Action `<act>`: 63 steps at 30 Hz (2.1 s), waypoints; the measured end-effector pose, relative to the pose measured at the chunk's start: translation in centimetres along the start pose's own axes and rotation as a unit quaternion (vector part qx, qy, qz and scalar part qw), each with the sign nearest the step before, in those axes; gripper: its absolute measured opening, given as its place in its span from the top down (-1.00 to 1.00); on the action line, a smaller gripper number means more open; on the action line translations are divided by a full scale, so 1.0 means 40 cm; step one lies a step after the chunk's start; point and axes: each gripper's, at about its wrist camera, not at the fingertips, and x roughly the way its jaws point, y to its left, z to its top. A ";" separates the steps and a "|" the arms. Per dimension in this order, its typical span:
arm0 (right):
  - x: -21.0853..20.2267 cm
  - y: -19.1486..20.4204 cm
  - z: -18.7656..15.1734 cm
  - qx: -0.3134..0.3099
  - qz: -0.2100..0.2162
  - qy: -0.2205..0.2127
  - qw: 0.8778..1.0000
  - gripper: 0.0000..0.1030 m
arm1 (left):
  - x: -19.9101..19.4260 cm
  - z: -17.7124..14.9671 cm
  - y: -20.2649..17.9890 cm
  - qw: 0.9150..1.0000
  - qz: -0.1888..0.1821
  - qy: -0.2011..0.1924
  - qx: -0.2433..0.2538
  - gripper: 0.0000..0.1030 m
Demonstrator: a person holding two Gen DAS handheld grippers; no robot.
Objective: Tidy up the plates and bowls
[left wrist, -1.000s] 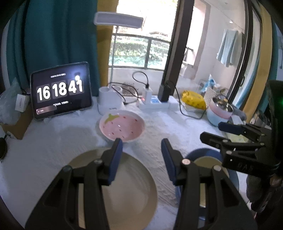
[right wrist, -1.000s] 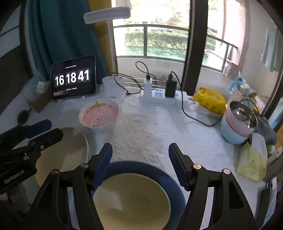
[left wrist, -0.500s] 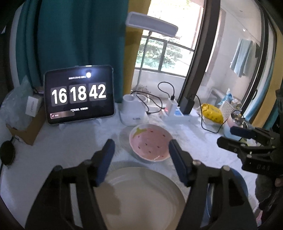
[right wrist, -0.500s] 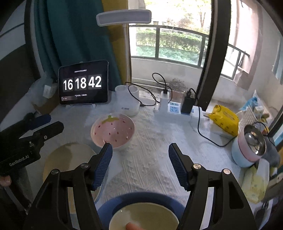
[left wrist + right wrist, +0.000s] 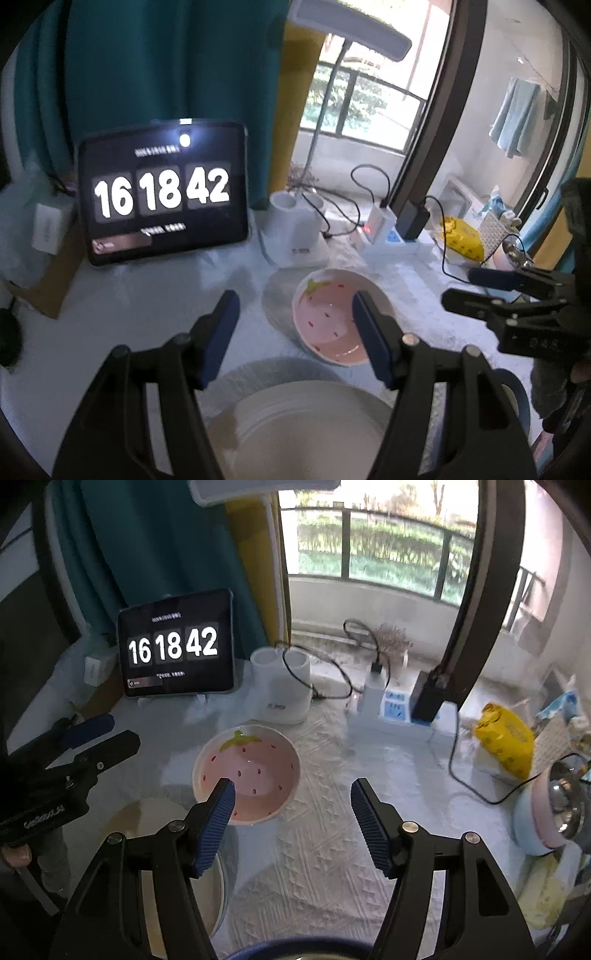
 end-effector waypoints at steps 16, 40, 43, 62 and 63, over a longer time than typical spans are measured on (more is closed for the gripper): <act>0.215 -0.019 0.027 0.042 0.023 0.095 0.994 -0.14 | 0.175 -0.014 0.013 0.997 -0.008 0.082 -0.013 -0.26; 0.339 -0.008 0.035 0.035 0.029 0.152 0.987 0.76 | 0.302 -0.061 -0.002 0.990 -0.017 0.138 0.005 0.56; 0.339 -0.009 0.036 0.037 0.028 0.152 0.987 0.81 | 0.298 -0.062 -0.006 0.991 -0.010 0.133 0.007 0.60; 0.220 0.006 0.044 0.038 0.038 0.098 0.994 0.84 | 0.206 -0.042 -0.037 0.995 -0.008 0.096 0.017 0.64; 0.208 0.005 0.045 0.037 0.037 0.094 0.994 0.84 | 0.197 -0.041 -0.044 0.995 -0.008 0.093 0.020 0.64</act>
